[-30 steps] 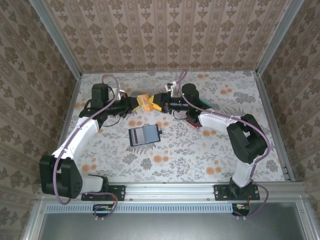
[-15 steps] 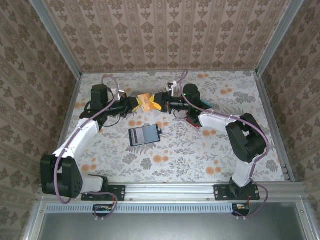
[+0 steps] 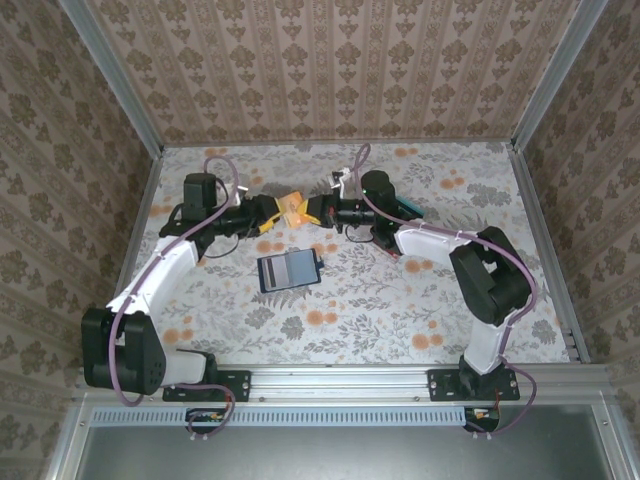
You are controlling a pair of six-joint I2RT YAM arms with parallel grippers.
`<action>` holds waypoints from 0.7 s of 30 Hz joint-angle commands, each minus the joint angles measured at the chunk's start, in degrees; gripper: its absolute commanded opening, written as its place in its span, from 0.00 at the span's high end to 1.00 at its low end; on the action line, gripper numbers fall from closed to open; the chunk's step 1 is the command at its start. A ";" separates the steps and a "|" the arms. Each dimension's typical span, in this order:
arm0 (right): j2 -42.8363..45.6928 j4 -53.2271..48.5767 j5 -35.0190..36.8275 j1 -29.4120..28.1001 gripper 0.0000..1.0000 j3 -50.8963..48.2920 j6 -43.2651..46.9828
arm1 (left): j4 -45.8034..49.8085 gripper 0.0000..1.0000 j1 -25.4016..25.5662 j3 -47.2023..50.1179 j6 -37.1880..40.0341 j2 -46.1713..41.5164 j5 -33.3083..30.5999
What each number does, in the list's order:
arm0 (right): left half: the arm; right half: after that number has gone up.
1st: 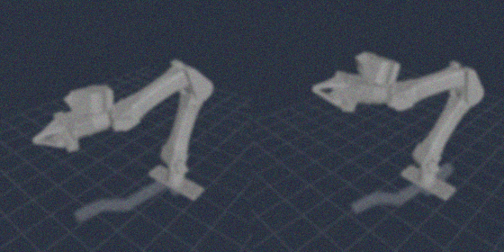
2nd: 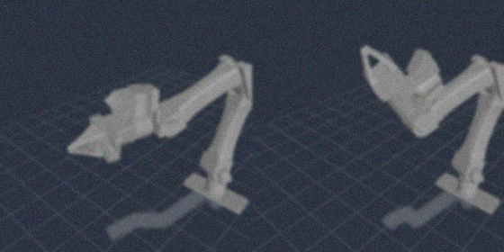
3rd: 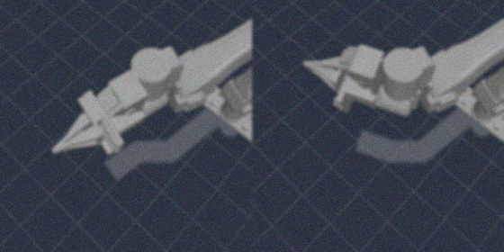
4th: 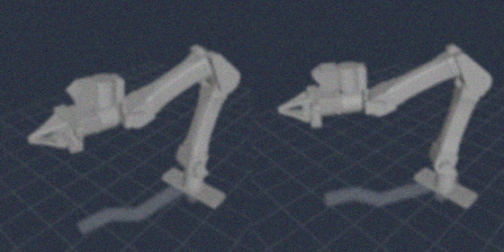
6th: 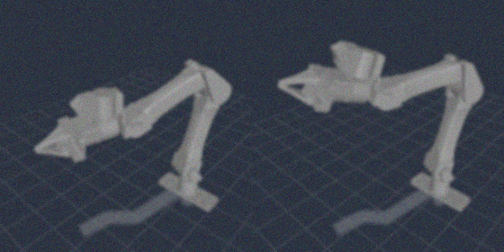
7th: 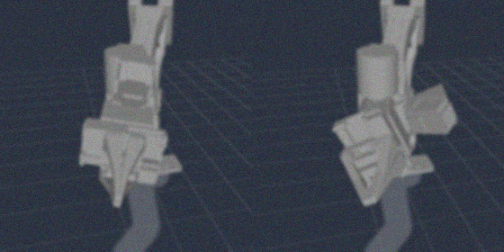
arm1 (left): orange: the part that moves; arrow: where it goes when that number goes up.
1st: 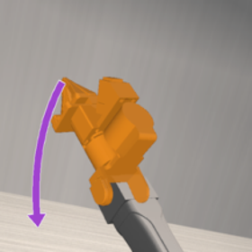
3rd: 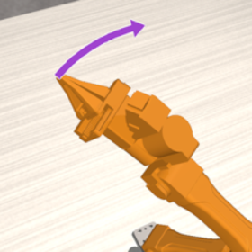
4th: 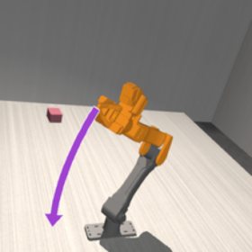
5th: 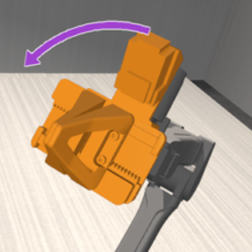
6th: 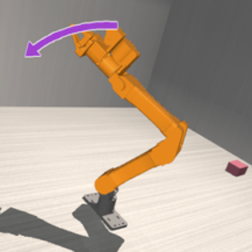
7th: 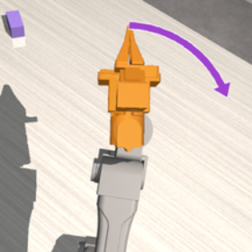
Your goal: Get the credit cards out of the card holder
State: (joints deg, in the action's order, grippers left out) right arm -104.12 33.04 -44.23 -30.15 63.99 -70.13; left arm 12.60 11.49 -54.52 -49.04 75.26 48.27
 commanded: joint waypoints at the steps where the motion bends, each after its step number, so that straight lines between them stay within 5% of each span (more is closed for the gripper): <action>1: 5.42 -19.02 6.54 1.41 1.00 1.31 18.04 | 9.92 0.36 -1.55 -1.63 6.99 0.80 -5.91; 5: 7.08 -43.77 20.94 1.44 1.00 7.94 38.68 | 15.17 0.19 -3.09 -1.77 12.52 2.23 -9.71; 10: 5.46 -54.66 33.95 1.59 1.00 13.87 56.06 | 17.27 0.02 -4.84 -0.46 16.08 1.45 -13.27; 21: -3.69 -65.26 46.40 2.71 1.00 28.74 83.80 | 17.83 0.00 -6.76 1.30 17.83 0.62 -13.35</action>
State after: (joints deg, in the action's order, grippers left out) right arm -104.27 -24.69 -3.73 -28.32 88.97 2.42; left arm 28.91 5.15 -54.15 -33.26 77.14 35.20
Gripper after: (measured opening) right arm 0.062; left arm 0.999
